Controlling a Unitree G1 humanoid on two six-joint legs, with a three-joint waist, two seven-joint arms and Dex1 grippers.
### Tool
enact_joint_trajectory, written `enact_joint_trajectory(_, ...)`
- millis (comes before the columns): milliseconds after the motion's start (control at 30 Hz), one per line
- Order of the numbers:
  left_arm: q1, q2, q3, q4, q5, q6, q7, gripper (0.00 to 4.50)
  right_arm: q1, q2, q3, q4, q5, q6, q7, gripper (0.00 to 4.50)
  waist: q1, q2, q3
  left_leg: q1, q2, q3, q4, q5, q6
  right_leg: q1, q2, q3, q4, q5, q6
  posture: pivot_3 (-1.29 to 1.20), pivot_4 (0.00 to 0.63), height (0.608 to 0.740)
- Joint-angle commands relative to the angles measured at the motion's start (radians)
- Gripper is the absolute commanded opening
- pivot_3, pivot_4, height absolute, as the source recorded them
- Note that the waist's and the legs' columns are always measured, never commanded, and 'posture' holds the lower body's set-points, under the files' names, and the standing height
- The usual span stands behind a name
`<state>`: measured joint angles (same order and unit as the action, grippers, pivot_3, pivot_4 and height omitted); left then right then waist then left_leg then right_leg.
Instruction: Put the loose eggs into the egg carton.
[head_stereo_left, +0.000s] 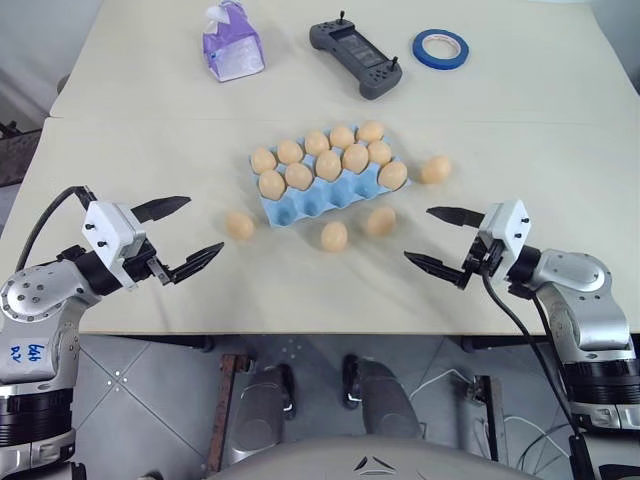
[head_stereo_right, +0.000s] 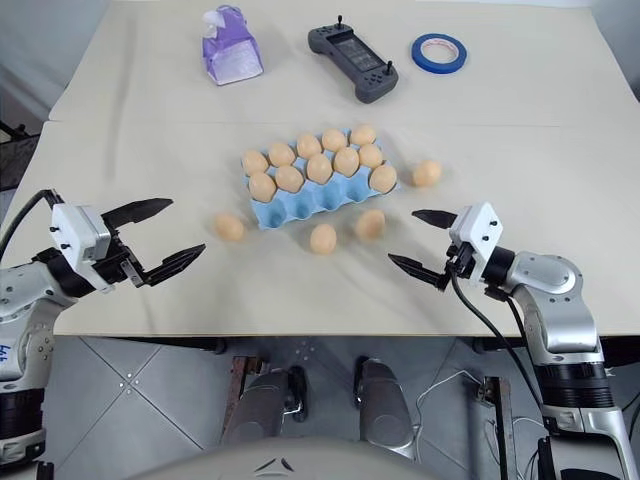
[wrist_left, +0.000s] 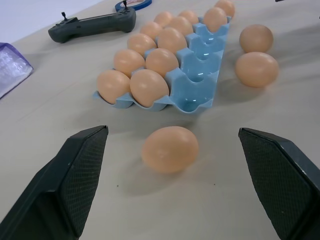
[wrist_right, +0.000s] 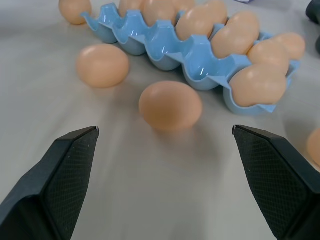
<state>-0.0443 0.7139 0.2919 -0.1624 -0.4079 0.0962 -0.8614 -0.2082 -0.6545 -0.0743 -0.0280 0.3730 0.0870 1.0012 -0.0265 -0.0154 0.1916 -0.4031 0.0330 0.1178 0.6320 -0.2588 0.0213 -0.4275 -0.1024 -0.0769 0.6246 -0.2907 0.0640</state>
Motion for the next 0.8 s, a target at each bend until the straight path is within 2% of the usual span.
enact_joint_trajectory(33,0.005,-0.014,-0.014,-0.033,0.011,-0.006,0.017,4.46,0.013,0.01,-0.042,-0.031,0.008,-0.01,-0.039,4.5,0.001,0.0,0.0,0.0,0.0,0.0,0.0,0.0,0.0,0.0,0.0,0.0,0.0,0.0,0.0,0.0,0.15,0.74)
enact_joint_trajectory(233,-0.014,-0.049,-0.093,-0.094,-0.01,0.033,0.002,4.46,0.015,0.033,-0.142,0.112,-0.011,-0.071,-0.151,4.5,0.003,0.0,0.0,0.0,0.0,0.0,0.001,0.0,-0.001,0.001,0.0,0.0,0.0,0.0,0.0,0.0,0.15,0.74)
enact_joint_trajectory(500,-0.055,-0.095,-0.223,-0.104,0.007,0.017,-0.051,4.46,-0.009,0.035,-0.192,0.334,-0.037,-0.194,-0.18,4.5,0.0,0.0,0.0,0.0,-0.001,0.001,0.002,0.001,0.001,0.001,0.0,0.001,0.002,0.001,0.001,0.0,0.15,0.74)
enact_joint_trajectory(667,-0.088,-0.12,-0.245,-0.075,0.016,0.009,-0.045,4.46,-0.127,0.075,-0.155,0.428,-0.064,-0.215,-0.206,4.5,-0.011,0.0,0.0,0.003,0.001,0.004,0.005,0.003,0.001,0.001,0.004,0.002,0.003,0.005,-0.001,0.0,0.15,0.74)
enact_joint_trajectory(800,-0.087,-0.127,-0.246,-0.077,0.009,0.014,-0.044,4.46,-0.315,0.127,-0.112,0.584,-0.104,-0.185,-0.245,4.5,-0.013,0.0,0.0,0.003,0.003,0.004,0.005,0.006,-0.003,0.001,0.005,0.004,0.002,0.009,-0.004,0.0,0.15,0.74)
